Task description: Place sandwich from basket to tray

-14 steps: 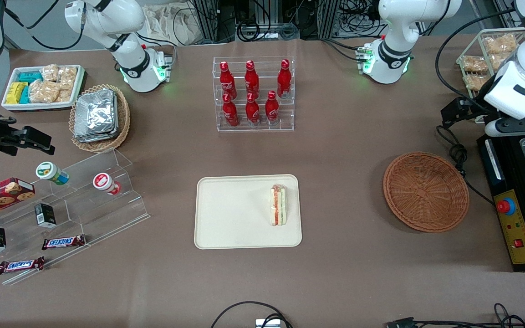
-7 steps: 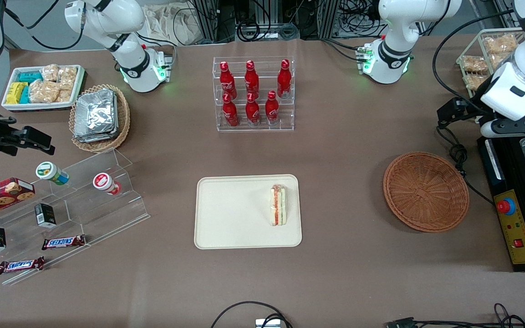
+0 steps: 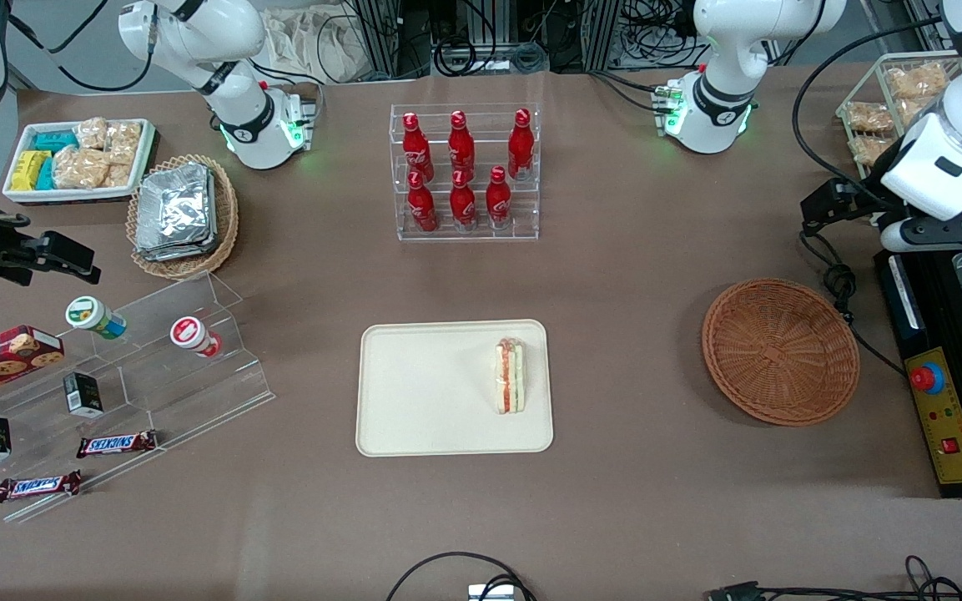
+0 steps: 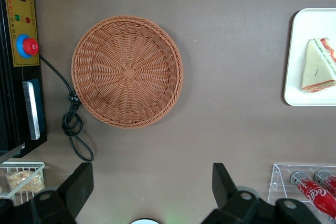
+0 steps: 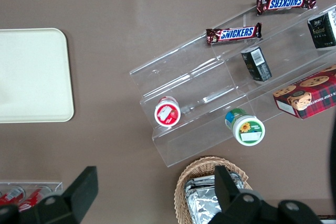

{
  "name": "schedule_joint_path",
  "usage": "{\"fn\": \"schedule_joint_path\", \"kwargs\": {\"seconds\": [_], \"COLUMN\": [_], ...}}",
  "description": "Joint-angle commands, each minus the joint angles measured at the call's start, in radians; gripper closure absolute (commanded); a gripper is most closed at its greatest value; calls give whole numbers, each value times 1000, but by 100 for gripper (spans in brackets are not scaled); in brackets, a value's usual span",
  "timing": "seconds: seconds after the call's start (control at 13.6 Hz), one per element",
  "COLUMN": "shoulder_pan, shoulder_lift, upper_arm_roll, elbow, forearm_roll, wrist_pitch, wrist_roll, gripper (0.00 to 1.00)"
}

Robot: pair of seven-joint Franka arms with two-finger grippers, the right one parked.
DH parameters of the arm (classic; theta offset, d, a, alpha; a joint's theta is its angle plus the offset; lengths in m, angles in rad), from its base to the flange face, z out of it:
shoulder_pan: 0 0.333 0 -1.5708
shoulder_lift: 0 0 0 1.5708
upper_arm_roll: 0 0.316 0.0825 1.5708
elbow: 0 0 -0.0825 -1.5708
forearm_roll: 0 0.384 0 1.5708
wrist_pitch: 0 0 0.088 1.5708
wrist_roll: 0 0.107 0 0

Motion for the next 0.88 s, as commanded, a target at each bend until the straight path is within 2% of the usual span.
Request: {"fn": "schedule_joint_path", "kwargs": {"seconds": [0.0,0.81], "shoulder_pan": [-7,-4], "shoulder_lift": [14,21], "upper_arm_roll": [5,5], "elbow": [31,33], "forearm_roll": [-14,-29], "wrist_pitch": [-12,-12], "wrist_roll": [11,10], "gripper": [0,0]}}
